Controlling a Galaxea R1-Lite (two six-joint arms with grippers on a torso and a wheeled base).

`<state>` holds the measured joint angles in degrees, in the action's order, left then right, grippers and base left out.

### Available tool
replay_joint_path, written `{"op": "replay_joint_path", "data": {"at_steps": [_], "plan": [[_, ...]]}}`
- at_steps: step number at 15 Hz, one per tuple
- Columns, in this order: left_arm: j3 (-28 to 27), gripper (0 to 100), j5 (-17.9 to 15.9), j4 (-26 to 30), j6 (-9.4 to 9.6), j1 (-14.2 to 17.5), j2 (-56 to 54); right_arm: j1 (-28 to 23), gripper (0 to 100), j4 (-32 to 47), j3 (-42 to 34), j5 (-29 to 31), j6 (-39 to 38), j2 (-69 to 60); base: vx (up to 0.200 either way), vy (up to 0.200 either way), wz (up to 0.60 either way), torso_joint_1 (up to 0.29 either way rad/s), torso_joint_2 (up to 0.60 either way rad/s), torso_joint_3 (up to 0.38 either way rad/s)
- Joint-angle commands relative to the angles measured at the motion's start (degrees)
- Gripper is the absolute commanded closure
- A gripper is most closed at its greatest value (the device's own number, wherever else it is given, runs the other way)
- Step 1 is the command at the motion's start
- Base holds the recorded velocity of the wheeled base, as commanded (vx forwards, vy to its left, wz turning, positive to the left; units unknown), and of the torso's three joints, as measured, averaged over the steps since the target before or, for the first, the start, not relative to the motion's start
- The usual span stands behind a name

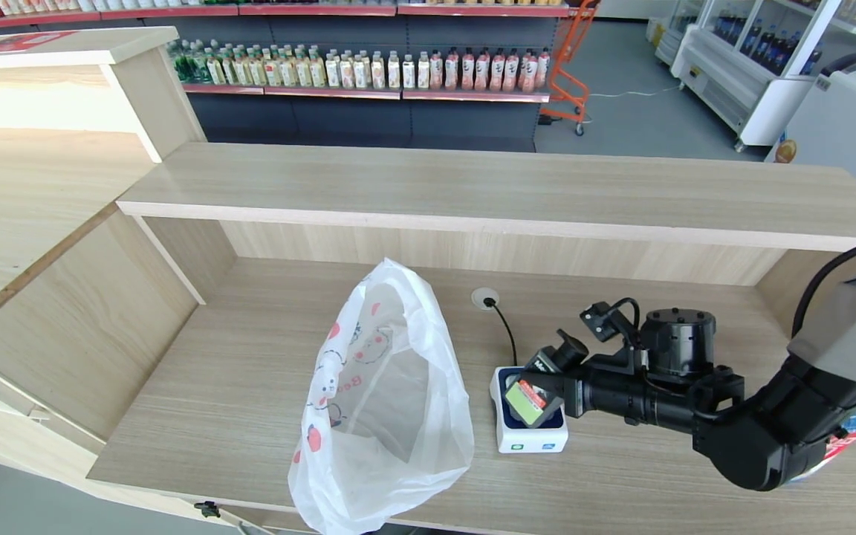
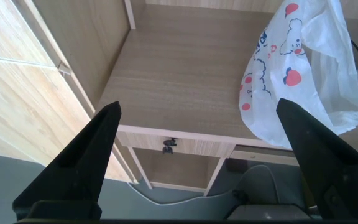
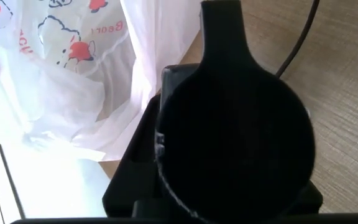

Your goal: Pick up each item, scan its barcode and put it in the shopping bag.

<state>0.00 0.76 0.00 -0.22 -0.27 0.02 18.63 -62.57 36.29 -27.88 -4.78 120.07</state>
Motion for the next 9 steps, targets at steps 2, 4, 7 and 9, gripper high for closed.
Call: {"op": "replay_joint_path", "data": {"at_steps": [2, 4, 7, 9], "plan": [[0.00, 0, 0.04, 0.00, -0.04, 0.00, -0.02, -0.08, 100, 0.17, -0.34, 0.11, -0.76, -0.97, 0.000, 0.000, 0.00, 0.000, 0.00, 0.000], [0.00, 0, 0.04, 0.00, -0.04, 0.00, -0.02, 0.01, 100, 0.70, -0.61, 0.02, -4.89, -6.69, 0.000, 0.000, 0.00, 0.000, 0.00, 0.000], [0.00, 0, 0.04, 0.00, -0.04, 0.00, -0.02, -0.08, 100, 0.79, -6.14, 0.28, -5.15, -19.08, 0.000, 0.000, 0.00, 0.000, 0.00, 0.000], [0.00, 0, 0.04, 0.00, -0.04, 0.00, -0.02, 0.01, 100, 0.88, -13.18, 0.28, -4.10, -27.43, 0.000, 0.000, 0.00, 0.000, 0.00, 0.000]]}}
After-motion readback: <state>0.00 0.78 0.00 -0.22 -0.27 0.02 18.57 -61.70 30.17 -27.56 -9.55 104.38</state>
